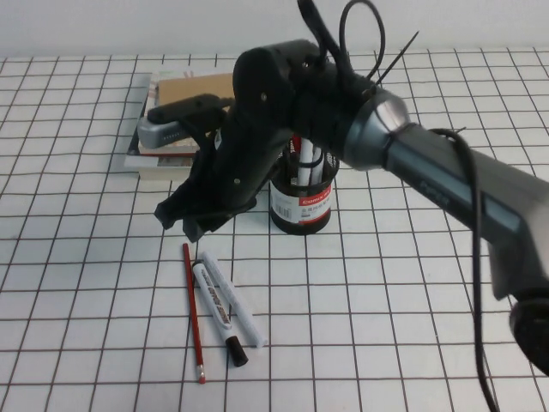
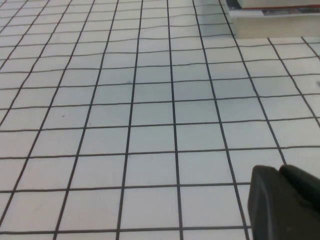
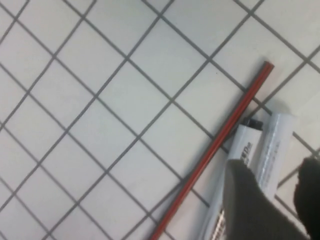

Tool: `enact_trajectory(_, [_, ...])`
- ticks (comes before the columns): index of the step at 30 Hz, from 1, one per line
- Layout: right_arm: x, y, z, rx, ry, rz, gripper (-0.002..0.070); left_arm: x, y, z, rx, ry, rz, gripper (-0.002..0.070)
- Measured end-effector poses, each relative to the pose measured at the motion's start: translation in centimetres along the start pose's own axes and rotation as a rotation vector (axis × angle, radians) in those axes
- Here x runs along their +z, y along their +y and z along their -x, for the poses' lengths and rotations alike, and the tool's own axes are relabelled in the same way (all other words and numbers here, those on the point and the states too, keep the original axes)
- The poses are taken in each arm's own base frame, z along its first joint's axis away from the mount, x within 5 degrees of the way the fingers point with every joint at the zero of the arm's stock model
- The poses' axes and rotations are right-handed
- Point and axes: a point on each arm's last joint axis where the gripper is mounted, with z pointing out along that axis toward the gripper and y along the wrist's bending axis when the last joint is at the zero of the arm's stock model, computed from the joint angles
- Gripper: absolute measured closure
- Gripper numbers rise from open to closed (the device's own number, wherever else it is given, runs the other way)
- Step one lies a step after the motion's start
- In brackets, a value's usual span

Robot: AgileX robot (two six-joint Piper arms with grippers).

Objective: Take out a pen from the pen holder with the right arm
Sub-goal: 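Take a marker out of the pen holder and lay it on the table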

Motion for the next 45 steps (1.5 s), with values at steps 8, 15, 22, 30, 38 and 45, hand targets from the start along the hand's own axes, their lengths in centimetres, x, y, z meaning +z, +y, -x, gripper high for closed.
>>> enact_trajectory(8, [-6.3, 1.5, -2.3, -0.098, 0.003, -0.164, 0.0666, 0.0, 0.0, 0.0, 0.0, 0.0, 0.0, 0.0679])
enact_trajectory(15, [-11.2, 1.6, -7.8, -0.083, -0.047, -0.197, 0.0689, 0.0, 0.0, 0.0, 0.0, 0.0, 0.0, 0.068])
enact_trajectory(22, [-16.4, 1.9, -13.8, -0.091, -0.144, -0.188, 0.0692, 0.0, 0.0, 0.0, 0.0, 0.0, 0.0, 0.068])
enact_trajectory(30, [-19.8, 1.8, -20.2, -0.089, -0.165, -0.18, 0.0692, 0.0, 0.0, 0.0, 0.0, 0.0, 0.0, 0.0679])
enact_trajectory(38, [-22.1, 1.6, -23.4, -0.096, -0.09, -0.222, 0.0692, 0.0, 0.0, 0.0, 0.0, 0.0, 0.0, 0.068])
enact_trajectory(45, [-22.1, 0.9, -23.5, -0.121, -0.094, -0.295, 0.0692, 0.0, 0.0, 0.0, 0.0, 0.0, 0.0, 0.0679])
